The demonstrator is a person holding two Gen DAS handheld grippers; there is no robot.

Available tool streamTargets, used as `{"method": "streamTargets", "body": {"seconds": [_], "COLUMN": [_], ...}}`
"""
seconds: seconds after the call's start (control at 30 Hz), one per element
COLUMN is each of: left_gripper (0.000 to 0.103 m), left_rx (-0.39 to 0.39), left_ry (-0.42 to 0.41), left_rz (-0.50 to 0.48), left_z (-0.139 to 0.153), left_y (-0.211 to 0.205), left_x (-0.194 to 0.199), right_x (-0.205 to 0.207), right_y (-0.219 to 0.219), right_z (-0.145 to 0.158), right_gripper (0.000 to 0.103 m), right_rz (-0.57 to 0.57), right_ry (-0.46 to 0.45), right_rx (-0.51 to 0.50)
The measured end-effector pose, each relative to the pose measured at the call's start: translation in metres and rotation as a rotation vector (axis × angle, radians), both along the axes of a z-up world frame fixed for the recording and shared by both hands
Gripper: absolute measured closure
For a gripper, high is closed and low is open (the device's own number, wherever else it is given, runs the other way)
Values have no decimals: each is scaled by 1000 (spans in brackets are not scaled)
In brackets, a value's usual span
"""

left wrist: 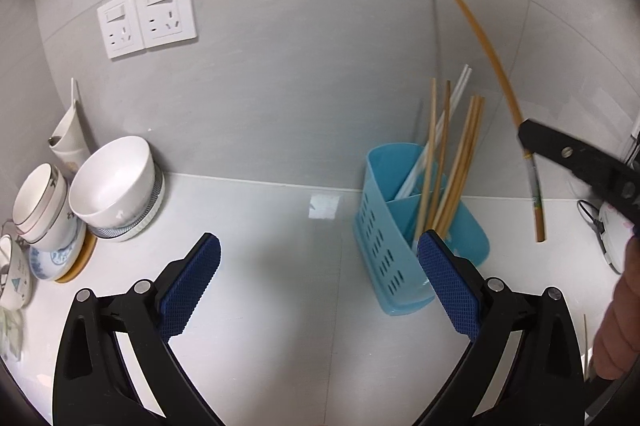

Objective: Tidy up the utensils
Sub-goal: 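Open the right tool and release the green-ended chopstick into the holder, then move both tools back over the two remaining chopsticks on the counter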

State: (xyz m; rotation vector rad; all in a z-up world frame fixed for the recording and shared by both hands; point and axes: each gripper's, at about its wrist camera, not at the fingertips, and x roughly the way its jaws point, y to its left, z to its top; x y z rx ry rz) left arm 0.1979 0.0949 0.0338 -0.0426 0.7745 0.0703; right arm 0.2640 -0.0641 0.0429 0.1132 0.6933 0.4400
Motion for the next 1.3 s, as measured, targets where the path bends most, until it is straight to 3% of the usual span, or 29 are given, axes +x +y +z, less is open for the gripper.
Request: {"method": "streamTargets", "body": {"seconds": [0.43, 0.93, 0.97, 1.03, 1.17, 1.23, 1.3], "left_gripper": [6, 6, 6, 6, 6, 6, 6], "left_rx": [-16, -26, -27, -29, -40, -39, -34], "left_ry": [20, 35, 34, 34, 25, 20, 20], "left_rz": [41, 65, 65, 68, 73, 76, 74], "left_z": [-12, -23, -23, -23, -22, -21, -21], "left_y": [15, 23, 23, 23, 23, 21, 18], "left_x": [3, 10, 10, 10, 9, 8, 7], "right_x": [28, 34, 32, 28, 21, 17, 12], "right_y": [26, 34, 34, 31, 21, 13, 3], "right_z": [-44, -69, -67, -63, -54, -51, -47], "right_gripper": [97, 93, 89, 61, 40, 25, 19], "right_rz": [1, 8, 11, 6, -13, -29, -48], "right_ry": [108, 156, 150, 135, 119, 114, 107], "right_rx": [-48, -85, -89, -93, -103, -106, -109]}}
